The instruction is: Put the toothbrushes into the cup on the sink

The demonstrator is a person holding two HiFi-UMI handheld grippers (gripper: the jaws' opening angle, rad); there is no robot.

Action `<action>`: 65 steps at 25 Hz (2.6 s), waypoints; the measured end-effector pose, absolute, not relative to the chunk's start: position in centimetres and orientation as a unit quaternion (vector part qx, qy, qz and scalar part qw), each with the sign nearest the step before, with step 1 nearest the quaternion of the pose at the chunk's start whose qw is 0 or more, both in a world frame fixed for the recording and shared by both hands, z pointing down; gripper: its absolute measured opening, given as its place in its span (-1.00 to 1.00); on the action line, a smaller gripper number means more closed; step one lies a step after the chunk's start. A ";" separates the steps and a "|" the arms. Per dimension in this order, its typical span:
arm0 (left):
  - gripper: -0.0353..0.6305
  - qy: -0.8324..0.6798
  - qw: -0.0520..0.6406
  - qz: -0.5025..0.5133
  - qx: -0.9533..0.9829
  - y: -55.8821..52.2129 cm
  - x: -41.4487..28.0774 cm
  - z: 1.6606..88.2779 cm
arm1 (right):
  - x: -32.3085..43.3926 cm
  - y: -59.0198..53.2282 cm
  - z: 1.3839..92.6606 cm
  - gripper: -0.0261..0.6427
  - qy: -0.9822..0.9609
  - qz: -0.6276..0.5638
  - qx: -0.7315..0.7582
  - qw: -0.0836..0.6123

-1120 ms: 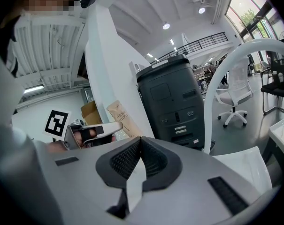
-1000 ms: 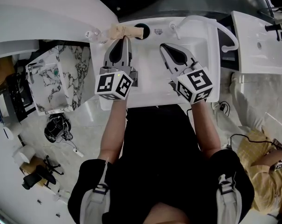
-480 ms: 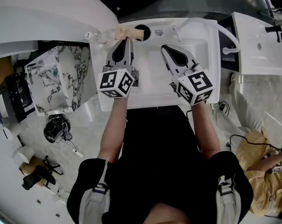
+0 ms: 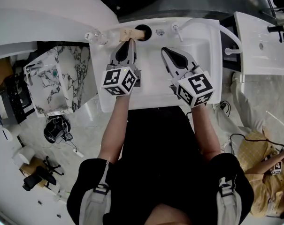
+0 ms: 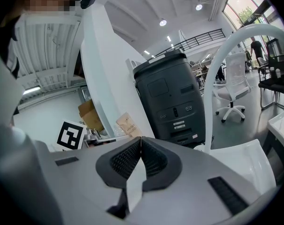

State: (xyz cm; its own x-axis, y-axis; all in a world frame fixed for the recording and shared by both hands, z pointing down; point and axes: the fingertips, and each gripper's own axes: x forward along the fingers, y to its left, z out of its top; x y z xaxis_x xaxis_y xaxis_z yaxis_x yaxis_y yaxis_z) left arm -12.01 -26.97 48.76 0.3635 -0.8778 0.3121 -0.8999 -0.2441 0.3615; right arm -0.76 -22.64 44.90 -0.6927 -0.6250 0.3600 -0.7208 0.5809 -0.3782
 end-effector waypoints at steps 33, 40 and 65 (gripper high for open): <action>-0.85 -0.543 0.301 0.062 0.782 -27.6 -11.0 53.9 | -0.9 -23.4 45.8 -0.83 -0.881 0.265 0.380 0.100; -0.84 -0.541 0.303 0.066 0.782 -27.6 -11.1 53.9 | -0.9 -23.4 45.7 -0.83 -0.882 0.265 0.377 0.100; -0.84 -0.563 0.279 0.069 0.775 -24.8 -11.3 52.2 | -0.4 -21.2 44.1 -0.83 -0.894 0.252 0.360 0.086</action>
State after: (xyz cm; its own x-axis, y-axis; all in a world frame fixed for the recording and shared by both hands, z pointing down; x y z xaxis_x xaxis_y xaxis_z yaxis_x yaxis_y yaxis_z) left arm -11.26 -24.77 52.18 0.3564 -0.8346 0.4201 -0.9111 -0.2106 0.3544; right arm -0.42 -21.18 44.09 -0.7265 -0.6006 0.3340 -0.6866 0.6146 -0.3885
